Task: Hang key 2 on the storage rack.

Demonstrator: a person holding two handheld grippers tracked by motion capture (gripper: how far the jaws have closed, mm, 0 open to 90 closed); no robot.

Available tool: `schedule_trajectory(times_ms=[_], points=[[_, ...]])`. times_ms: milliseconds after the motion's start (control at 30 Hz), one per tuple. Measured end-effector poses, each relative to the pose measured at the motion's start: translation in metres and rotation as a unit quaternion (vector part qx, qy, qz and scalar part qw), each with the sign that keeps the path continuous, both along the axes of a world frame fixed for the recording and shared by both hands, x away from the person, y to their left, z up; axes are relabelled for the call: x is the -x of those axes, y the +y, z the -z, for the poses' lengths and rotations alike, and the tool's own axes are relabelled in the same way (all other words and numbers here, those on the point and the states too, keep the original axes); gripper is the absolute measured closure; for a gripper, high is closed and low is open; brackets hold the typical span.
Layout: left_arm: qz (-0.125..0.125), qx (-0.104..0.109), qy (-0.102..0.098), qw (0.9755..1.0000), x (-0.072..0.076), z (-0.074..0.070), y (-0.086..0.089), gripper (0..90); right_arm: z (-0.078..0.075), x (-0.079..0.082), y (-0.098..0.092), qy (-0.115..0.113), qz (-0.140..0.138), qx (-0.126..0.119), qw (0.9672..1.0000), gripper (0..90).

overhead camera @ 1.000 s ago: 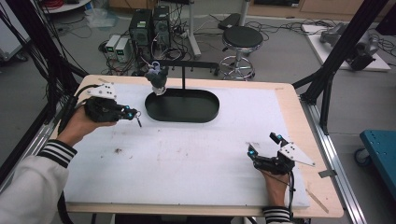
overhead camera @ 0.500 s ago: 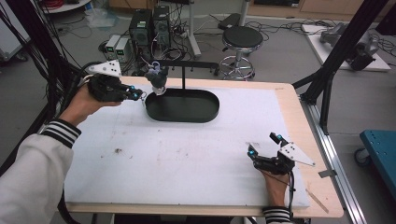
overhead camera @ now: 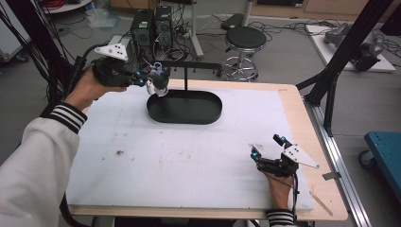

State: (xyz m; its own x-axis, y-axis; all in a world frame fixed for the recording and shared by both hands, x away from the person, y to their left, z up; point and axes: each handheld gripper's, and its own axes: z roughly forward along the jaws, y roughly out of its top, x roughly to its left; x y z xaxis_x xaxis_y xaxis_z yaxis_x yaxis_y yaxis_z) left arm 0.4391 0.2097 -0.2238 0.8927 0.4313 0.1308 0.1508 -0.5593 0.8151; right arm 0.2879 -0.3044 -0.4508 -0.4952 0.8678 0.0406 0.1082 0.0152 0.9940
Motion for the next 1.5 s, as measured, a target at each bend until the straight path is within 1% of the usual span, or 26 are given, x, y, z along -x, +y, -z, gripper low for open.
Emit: schedule_trajectory(times_ms=[67,167,233,267,300,333,367,400,467,500,533,567,600,667,700,767,833,867,900,967,1067,1167,1367,1400,1500], points=[[0.002,0.005,0.001,1.0,-0.003,-0.004,-0.001,88.1,0.0,0.0,0.0,-0.002,0.001,0.001,1.0,0.7],[0.003,0.007,0.0,1.0,-0.008,-0.009,-0.004,88.1,0.0,-0.001,0.0,-0.005,0.0,0.001,1.0,0.7],[0.005,0.01,-0.001,0.9999,-0.012,-0.011,-0.006,88.1,0.0,0.0,0.0,-0.002,-0.001,-0.001,1.0,0.7],[0.005,0.013,0.0,0.9999,-0.014,-0.012,-0.007,88.1,0.0,-0.001,0.0,-0.005,0.0,0.001,1.0,0.7],[0.001,0.012,0.003,0.9999,-0.017,-0.012,-0.009,88.1,0.0,0.0,0.0,-0.001,-0.001,-0.001,1.0,0.7],[-0.001,0.007,0.007,1.0,-0.02,-0.013,-0.01,88.1,0.0,0.0,0.0,-0.002,0.0,-0.001,1.0,0.7],[-0.003,0.008,0.009,0.9999,-0.022,-0.015,-0.012,88.1,0.0,-0.001,0.0,-0.005,0.0,0.001,1.0,0.7],[0.0,0.009,0.009,0.9999,-0.025,-0.017,-0.014,88.1,0.0,0.0,0.0,-0.001,-0.001,-0.001,1.0,0.7],[0.002,0.016,0.01,0.9998,-0.03,-0.019,-0.019,88.1,0.0,-0.001,0.0,-0.005,0.0,0.001,1.0,0.7],[0.001,0.012,0.009,0.9999,-0.032,-0.02,-0.021,88.1,0.0,0.0,0.0,-0.001,-0.001,-0.001,1.0,0.7],[-0.001,0.01,0.01,0.9999,-0.035,-0.021,-0.024,88.1,0.0,-0.001,0.0,-0.005,0.0,0.001,1.0,0.7],[-0.001,0.009,0.013,0.9999,-0.037,-0.022,-0.026,88.1,0.0,-0.001,0.0,-0.005,0.0,0.001,1.0,0.7],[-0.001,0.009,0.012,0.9999,-0.039,-0.023,-0.029,88.1,0.0,-0.001,0.0,-0.005,0.0,0.001,1.0,0.7],[-0.002,0.011,0.015,0.9998,-0.042,-0.024,-0.033,88.1,0.0,0.0,0.0,-0.001,0.0,-0.001,1.0,0.7],[-0.002,0.007,0.016,0.9999,-0.044,-0.024,-0.034,88.1,0.0,0.0,0.0,-0.002,0.001,-0.002,1.0,0.7],[-0.003,0.002,0.017,0.9998,-0.047,-0.024,-0.037,88.2,0.0,-0.001,0.0,-0.006,0.001,0.0,1.0,0.7],[-0.004,0.0,0.017,0.9998,-0.049,-0.024,-0.04,88.1,0.0,0.0,0.0,-0.002,0.0,-0.002,1.0,0.7],[-0.006,-0.002,0.02,0.9998,-0.051,-0.024,-0.041,88.1,0.0,-0.001,0.0,-0.006,0.001,0.001,1.0,0.7],[-0.009,-0.006,0.02,0.9997,-0.053,-0.024,-0.042,88.2,0.0,0.0,0.0,-0.002,0.0,-0.001,1.0,0.7],[-0.012,-0.015,0.02,0.9996,-0.057,-0.024,-0.045,88.1,0.0,0.0,0.0,-0.002,0.0,-0.001,1.0,0.7],[-0.012,-0.008,0.024,0.9996,-0.061,-0.023,-0.048,88.1,0.0,0.0,0.0,-0.002,0.001,-0.001,1.0,0.7],[-0.014,-0.017,0.031,0.9993,-0.065,-0.018,-0.052,88.1,0.0,0.0,0.0,-0.002,0.0,-0.001,1.0,0.7],[-0.016,-0.016,0.037,0.9991,-0.073,-0.01,-0.058,88.1,0.0,0.0,0.001,-0.002,0.002,-0.002,1.0,0.7],[-0.016,-0.02,0.037,0.999,-0.074,-0.008,-0.059,88.1,0.0,0.0,0.001,0.0,0.001,-0.002,1.0,0.7],[-0.017,-0.022,0.041,0.9988,-0.078,-0.003,-0.062,88.1,0.0,0.0,0.001,0.0,0.001,-0.003,1.0,0.7]])
